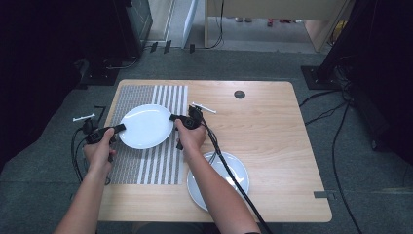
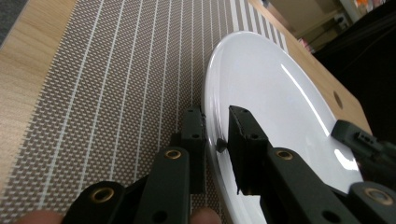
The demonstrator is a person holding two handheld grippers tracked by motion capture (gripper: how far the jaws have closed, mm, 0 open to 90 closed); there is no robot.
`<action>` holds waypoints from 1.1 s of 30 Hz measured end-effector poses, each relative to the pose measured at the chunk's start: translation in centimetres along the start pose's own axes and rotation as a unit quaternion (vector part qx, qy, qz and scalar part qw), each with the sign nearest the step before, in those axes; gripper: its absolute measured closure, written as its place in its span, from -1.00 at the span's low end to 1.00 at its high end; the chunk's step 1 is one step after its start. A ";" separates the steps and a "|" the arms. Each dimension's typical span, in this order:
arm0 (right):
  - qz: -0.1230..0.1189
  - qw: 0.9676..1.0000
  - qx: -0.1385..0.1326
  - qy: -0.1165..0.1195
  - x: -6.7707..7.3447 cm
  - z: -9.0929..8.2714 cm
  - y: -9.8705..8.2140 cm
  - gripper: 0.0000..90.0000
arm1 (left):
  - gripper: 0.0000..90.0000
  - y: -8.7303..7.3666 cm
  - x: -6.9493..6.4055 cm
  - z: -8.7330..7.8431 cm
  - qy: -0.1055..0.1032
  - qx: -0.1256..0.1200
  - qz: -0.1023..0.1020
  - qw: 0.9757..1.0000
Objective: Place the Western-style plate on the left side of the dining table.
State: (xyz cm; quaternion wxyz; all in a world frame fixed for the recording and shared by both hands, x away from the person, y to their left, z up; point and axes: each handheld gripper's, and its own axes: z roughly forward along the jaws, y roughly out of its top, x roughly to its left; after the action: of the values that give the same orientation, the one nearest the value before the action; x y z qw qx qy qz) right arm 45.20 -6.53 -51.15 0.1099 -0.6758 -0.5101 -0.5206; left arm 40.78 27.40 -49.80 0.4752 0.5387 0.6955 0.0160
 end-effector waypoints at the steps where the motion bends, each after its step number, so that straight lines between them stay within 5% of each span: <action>1: 0.000 1.000 0.000 0.000 0.0 0.0 0.0 0.96 | 0.76 0.0 0.0 0.1 0.000 -0.002 -0.003 1.000; 9: 0.013 1.000 -0.006 -0.008 -0.6 1.0 0.4 0.94 | 0.77 0.3 0.0 0.7 0.007 -0.009 -0.001 1.000; 17: -0.001 0.999 -0.023 -0.025 -0.3 1.9 0.0 0.93 | 0.72 0.2 0.4 1.5 0.030 -0.012 -0.001 0.999; 33: -0.015 0.998 -0.036 -0.044 -1.4 2.2 0.3 0.87 | 0.60 -0.1 0.1 2.3 0.007 -0.010 0.001 1.000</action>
State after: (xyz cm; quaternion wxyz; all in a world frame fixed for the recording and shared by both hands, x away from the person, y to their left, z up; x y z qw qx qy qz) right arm 46.88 -5.98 -53.11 0.0546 -0.6938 -0.5054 -0.5101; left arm 42.24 26.31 -51.15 0.4761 0.5345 0.6977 0.0275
